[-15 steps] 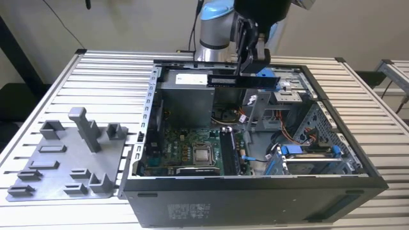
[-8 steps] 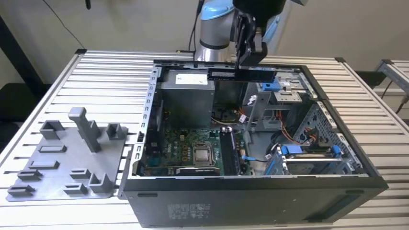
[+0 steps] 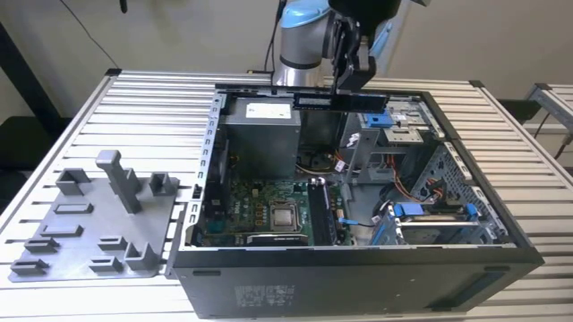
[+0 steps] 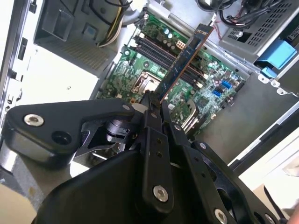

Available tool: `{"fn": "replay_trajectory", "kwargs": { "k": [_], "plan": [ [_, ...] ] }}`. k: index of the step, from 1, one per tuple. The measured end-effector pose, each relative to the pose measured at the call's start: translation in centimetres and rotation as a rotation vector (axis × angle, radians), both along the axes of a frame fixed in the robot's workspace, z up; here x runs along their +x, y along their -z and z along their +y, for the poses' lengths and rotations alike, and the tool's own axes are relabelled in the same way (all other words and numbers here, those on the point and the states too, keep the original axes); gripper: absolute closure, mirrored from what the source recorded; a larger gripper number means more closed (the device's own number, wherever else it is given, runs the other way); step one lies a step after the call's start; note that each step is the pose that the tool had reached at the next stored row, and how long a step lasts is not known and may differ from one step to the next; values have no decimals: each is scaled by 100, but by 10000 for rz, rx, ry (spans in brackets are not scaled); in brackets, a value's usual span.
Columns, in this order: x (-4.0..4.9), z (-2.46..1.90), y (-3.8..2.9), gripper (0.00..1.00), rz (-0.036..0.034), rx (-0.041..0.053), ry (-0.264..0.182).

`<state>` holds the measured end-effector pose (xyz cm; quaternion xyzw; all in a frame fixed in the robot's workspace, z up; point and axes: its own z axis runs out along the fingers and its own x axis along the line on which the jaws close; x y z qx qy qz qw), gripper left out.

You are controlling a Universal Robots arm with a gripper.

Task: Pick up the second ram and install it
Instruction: 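Pick up the second ram and move it above second insertion slot, then insert the second ram into the second slot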

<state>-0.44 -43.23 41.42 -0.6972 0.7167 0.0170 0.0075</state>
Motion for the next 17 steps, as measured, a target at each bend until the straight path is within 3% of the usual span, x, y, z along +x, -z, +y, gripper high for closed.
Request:
{"fn": "replay_trajectory", "kwargs": {
  "k": [13,17],
  "plan": [
    [0,8,1,86,0,1,1],
    [0,8,5,86,0,-1,202]
  ]
}}
